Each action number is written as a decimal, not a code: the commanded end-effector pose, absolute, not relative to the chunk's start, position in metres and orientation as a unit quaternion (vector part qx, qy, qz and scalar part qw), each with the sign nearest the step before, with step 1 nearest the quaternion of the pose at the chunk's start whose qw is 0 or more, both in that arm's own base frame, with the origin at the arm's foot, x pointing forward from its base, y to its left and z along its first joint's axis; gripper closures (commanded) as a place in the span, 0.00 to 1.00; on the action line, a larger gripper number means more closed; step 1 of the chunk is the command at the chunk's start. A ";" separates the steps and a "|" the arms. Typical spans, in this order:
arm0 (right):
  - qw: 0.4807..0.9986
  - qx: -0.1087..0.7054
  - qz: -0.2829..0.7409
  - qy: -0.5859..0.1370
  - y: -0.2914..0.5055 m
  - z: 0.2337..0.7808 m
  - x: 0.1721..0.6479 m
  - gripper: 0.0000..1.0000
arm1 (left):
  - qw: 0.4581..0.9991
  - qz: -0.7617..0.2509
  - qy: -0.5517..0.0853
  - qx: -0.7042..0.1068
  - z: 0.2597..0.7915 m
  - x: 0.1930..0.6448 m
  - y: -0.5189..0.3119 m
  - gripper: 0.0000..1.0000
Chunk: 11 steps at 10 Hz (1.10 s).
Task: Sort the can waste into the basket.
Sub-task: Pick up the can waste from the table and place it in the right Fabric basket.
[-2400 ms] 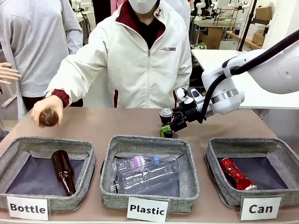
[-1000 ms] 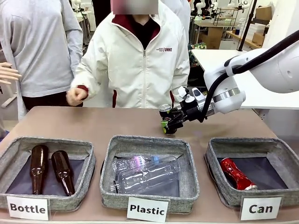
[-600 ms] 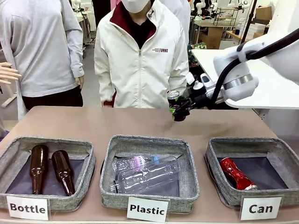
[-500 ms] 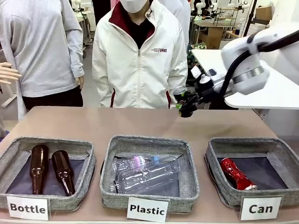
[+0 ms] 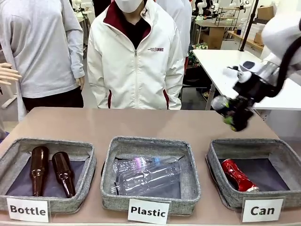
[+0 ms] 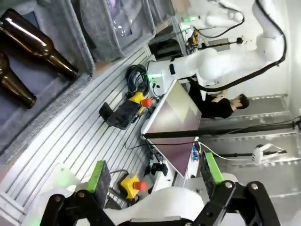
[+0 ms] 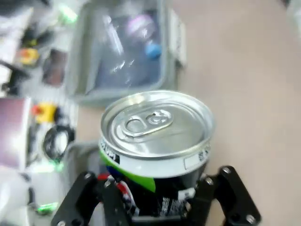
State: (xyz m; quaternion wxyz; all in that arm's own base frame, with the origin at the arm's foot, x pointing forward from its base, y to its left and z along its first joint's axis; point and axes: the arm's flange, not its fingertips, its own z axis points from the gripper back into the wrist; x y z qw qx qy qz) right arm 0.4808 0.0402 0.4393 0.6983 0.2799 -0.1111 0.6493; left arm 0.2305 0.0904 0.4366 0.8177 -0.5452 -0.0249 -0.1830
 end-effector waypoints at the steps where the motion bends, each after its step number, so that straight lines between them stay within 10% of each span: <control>1: 0.698 0.228 0.676 -0.058 0.034 0.441 0.445 1.00 | 0.812 -0.175 -0.030 -0.557 0.449 0.217 0.093 0.00; 8: 0.722 0.181 0.667 0.028 0.025 0.415 0.427 1.00 | 0.812 -0.175 -0.030 -0.557 0.449 0.217 0.093 0.00; 9: 0.716 0.183 0.672 0.034 0.025 0.415 0.429 0.40 | 0.812 -0.175 -0.030 -0.557 0.449 0.217 0.093 0.00; 10: 0.717 0.185 0.671 0.039 0.025 0.414 0.431 0.40 | 0.812 -0.175 -0.030 -0.557 0.449 0.217 0.093 0.00; 11: 0.717 0.187 0.670 0.042 0.024 0.413 0.433 0.00 | 0.812 -0.175 -0.030 -0.557 0.449 0.217 0.093 0.00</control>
